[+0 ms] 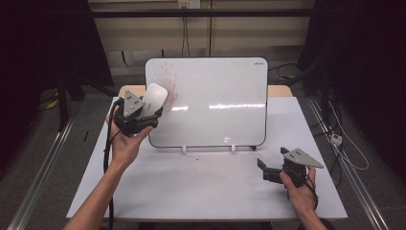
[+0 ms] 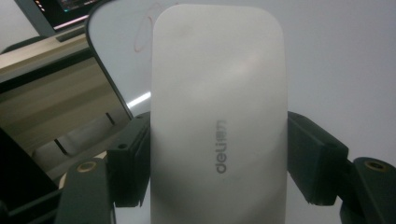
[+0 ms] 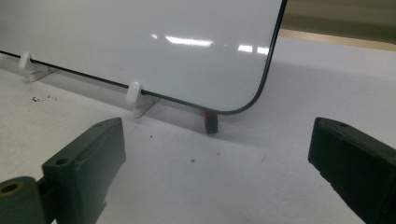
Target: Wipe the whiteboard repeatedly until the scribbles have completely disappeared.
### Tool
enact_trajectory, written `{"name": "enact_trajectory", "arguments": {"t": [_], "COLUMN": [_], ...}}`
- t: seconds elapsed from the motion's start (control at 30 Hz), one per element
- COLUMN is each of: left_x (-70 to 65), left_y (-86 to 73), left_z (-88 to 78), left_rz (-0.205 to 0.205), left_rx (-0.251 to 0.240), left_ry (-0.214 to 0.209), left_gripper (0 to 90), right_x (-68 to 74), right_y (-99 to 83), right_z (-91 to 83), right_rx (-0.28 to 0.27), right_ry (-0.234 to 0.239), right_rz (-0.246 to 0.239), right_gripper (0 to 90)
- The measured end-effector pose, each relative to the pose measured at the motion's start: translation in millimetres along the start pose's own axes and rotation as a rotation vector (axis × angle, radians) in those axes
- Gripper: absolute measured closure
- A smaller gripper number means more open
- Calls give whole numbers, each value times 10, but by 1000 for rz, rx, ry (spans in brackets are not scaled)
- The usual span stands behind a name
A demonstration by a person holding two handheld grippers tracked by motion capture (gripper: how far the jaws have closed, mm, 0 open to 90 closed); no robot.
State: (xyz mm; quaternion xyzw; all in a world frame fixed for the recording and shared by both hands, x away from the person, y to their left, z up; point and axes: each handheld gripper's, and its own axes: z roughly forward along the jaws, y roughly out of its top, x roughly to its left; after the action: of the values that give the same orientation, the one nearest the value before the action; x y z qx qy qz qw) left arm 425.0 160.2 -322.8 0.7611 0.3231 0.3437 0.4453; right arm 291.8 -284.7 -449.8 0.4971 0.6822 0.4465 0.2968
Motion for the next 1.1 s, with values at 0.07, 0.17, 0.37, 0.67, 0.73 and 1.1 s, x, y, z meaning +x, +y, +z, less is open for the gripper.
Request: {"name": "enact_trajectory", "arguments": {"t": [0.07, 0.17, 0.37, 0.67, 0.73, 1.1], "left_x": [26, 55, 94, 170, 177, 187], "left_y": [53, 113, 170, 283, 294, 396], "left_z": [10, 34, 153, 318, 331, 538], "left_rz": [7, 11, 16, 34, 38, 72], "left_rx": [-7, -12, -11, -13, -10, 11], "left_ry": [11, 24, 53, 98, 103, 124], "left_gripper": [312, 312, 312, 312, 312, 312], "right_x": [1, 0, 0, -9, -11, -18], "right_y": [1, 2, 3, 0, 0, -3], "right_z": [3, 1, 3, 3, 2, -3], "right_rx": [-2, -4, -4, -4, -3, -1], "right_ry": [0, 2, 3, -3, -3, -5], "right_rz": [-2, -5, -5, 0, 0, 6], "right_gripper": [40, 40, 40, 40, 40, 40]}}
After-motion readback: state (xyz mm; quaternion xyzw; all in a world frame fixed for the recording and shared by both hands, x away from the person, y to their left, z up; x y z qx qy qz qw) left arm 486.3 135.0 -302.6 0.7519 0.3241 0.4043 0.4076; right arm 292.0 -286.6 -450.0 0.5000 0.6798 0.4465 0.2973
